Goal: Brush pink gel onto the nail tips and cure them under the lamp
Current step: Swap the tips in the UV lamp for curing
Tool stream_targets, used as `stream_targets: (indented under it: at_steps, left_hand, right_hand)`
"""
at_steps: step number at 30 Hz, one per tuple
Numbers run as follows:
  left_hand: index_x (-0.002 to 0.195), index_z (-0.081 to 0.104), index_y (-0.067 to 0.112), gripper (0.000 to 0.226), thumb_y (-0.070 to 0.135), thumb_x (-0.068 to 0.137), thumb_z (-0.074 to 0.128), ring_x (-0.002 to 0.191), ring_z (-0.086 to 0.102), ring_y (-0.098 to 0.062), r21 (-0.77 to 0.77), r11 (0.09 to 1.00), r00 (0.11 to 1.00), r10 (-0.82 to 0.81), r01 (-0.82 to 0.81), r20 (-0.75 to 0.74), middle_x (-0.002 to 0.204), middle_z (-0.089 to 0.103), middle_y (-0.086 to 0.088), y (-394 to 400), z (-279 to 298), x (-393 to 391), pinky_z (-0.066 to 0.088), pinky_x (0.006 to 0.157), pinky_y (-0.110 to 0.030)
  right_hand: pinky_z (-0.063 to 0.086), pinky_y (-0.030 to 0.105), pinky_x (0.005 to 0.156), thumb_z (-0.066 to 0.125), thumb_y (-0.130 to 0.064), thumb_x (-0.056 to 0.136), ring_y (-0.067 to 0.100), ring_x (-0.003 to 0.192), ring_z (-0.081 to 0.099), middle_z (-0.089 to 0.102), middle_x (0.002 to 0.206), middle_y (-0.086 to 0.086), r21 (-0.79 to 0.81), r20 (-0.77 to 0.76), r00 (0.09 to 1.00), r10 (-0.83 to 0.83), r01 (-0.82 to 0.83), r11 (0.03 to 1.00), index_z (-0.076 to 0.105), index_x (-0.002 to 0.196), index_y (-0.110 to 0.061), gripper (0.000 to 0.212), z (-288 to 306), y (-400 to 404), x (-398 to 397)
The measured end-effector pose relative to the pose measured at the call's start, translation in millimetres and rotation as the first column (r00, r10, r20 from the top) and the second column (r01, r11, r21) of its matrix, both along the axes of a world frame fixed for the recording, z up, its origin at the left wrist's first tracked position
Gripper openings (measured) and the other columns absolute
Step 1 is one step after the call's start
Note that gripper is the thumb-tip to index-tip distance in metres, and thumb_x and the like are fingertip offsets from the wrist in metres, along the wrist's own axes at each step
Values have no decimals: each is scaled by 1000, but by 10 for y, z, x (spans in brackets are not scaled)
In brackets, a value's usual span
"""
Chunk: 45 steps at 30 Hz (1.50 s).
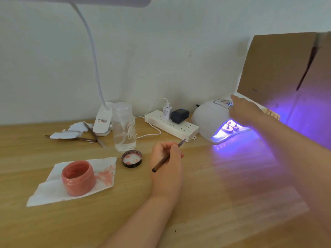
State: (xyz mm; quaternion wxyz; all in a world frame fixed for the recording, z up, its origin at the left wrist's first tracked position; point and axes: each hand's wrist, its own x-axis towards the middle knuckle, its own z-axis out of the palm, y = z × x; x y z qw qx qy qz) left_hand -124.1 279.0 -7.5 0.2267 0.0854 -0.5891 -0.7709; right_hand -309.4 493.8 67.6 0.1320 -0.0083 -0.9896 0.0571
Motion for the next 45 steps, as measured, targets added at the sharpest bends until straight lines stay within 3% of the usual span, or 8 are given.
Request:
stream_targets:
  at_steps: [4,7,11,17,23,31,39,45]
  left_hand:
    - [86,57,15,7,10,89,55,59,53,2,5,1000,1000,-13,13,16,75,63,-2,-2,-2,12,42,53,-10]
    - [88,57,15,4,12,87,58,61,53,-3,-39,999,999,-23,25,47,82,65,-6,-17,32,2,42,53,-12]
    - [78,61,16,8,13,83,67,59,57,-1,-120,990,997,-80,79,1,69,66,4,-30,186,32,42,55,-11]
    - [84,62,-3,3,-2,86,65,56,60,-5,-267,951,951,-217,155,-220,65,67,2,-168,355,311,46,51,-14]
    - [104,72,21,23,8,86,68,84,66,4,-500,861,957,-216,91,-196,90,72,16,-733,436,728,47,74,-9]
    - [83,74,37,25,12,80,74,62,57,6,-472,858,972,117,-203,-205,69,69,16,-1996,462,1407,41,60,-4]
    - [83,67,26,25,1,86,63,64,56,-2,-383,835,919,371,-394,-137,71,65,6,-3251,241,1570,48,66,-19]
    - [77,64,22,16,11,88,62,76,61,-13,-573,663,812,583,-481,-7,79,69,-3,-4137,13,1691,45,72,-19]
  right_hand:
    - [36,41,98,52,-16,91,38,119,44,48,125,23,-154,-168,980,105,-131,979,25,145,-3,61,-70,-95,442]
    - [42,28,82,58,-11,88,24,87,55,56,90,9,-241,-328,901,283,-370,897,52,125,-6,37,-128,-309,900]
    - [41,11,54,52,-13,93,5,56,52,57,78,-6,-405,-163,835,526,-543,736,49,126,-27,37,-104,-719,1546]
    - [55,25,68,37,5,85,10,63,64,64,102,6,-530,-102,812,575,-534,659,49,133,-21,56,-45,-1172,2004]
    - [50,21,67,41,4,85,1,67,66,67,96,-16,-686,-200,841,502,-486,541,56,125,-21,49,-100,-1522,2134]
    - [47,20,79,42,-4,88,8,94,64,64,118,-8,-631,-278,773,570,-595,498,47,135,-27,53,-104,-2675,2520]
    - [50,35,89,43,-11,91,19,108,57,52,132,9,-595,-92,505,858,-719,360,-3,150,-34,78,-370,-3752,2859]
    - [36,32,97,43,-13,92,23,125,37,41,136,9,-511,6,527,850,-729,455,-12,150,-23,81,-573,-4237,2861]
